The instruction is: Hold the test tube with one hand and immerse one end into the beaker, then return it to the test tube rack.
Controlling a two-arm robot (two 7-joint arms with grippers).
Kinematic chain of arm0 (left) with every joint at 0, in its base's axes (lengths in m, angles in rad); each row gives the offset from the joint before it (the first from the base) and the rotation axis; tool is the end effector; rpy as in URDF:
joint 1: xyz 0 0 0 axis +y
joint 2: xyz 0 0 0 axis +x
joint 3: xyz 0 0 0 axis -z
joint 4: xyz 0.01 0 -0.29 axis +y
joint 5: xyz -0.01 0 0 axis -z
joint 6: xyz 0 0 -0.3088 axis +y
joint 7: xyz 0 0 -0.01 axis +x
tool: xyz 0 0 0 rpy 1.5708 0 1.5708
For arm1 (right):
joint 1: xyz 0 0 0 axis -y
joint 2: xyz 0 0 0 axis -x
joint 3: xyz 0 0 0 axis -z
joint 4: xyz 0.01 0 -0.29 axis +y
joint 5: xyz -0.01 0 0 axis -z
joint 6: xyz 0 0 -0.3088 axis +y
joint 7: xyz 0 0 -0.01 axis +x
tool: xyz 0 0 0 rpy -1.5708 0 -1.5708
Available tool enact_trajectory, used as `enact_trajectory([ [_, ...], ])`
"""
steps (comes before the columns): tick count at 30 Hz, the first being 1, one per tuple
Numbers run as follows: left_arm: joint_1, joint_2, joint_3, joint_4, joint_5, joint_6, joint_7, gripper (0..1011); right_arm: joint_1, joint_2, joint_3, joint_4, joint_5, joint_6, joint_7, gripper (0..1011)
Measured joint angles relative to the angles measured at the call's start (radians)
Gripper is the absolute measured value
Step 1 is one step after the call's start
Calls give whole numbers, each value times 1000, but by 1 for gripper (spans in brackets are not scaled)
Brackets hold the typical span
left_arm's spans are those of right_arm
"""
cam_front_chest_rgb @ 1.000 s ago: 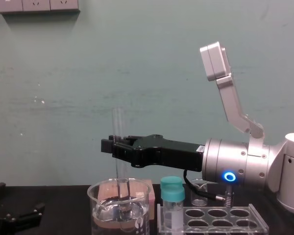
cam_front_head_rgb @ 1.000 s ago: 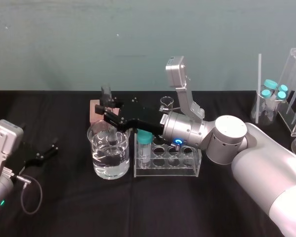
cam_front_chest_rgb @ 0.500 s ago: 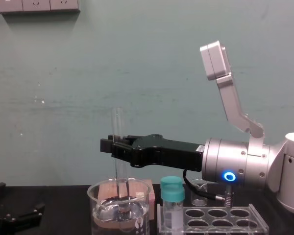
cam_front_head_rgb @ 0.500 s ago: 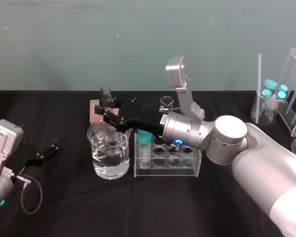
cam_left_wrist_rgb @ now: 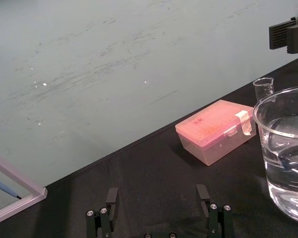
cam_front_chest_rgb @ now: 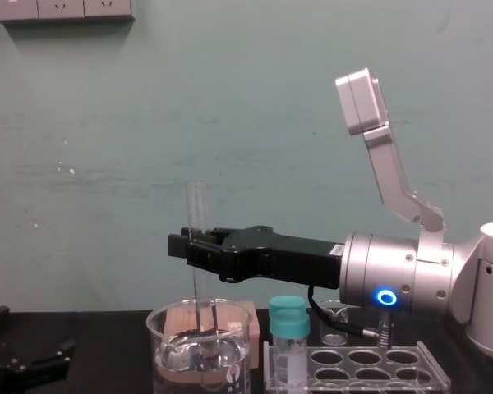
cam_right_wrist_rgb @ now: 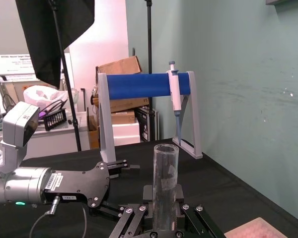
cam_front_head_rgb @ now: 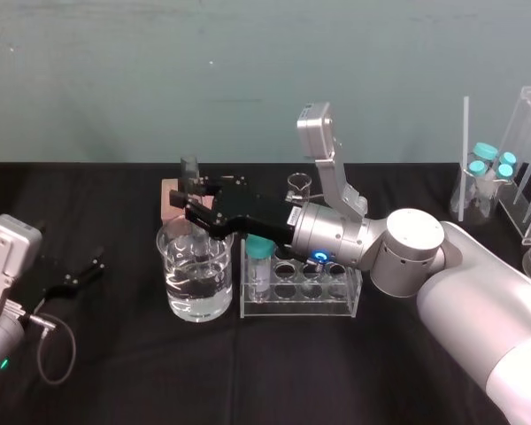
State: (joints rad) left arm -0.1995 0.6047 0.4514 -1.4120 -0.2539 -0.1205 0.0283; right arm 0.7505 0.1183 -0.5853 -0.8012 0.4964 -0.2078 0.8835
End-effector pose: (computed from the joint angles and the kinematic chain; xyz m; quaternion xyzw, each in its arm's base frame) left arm 0.3581 0.0827 -0.3023 0.1415 -0.1325 0.5799 0.7913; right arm 0.5033 0.0660 -0.2540 0.0299 -0.0270 -0.1847 0.9820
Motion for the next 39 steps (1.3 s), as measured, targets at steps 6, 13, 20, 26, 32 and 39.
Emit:
enact_trajectory([
  [6, 0, 0, 0, 0, 0, 0, 0, 1000, -3, 3, -2, -7, 1, 3, -1, 236],
  [13, 0, 0, 0, 0, 0, 0, 0, 1000, -3, 4, -2, -8, 5, 3, -1, 236],
  [20, 0, 0, 0, 0, 0, 0, 0, 1000, -3, 4, -1, -7, 7, 1, -1, 236],
  [26, 0, 0, 0, 0, 0, 0, 0, 1000, -2, 4, -1, -6, 8, 1, -1, 236],
  [32, 0, 0, 0, 0, 0, 0, 0, 1000, -2, 4, -1, -6, 9, 1, -1, 236],
  [39, 0, 0, 0, 0, 0, 0, 0, 1000, -2, 4, -2, -6, 10, 1, 0, 236],
])
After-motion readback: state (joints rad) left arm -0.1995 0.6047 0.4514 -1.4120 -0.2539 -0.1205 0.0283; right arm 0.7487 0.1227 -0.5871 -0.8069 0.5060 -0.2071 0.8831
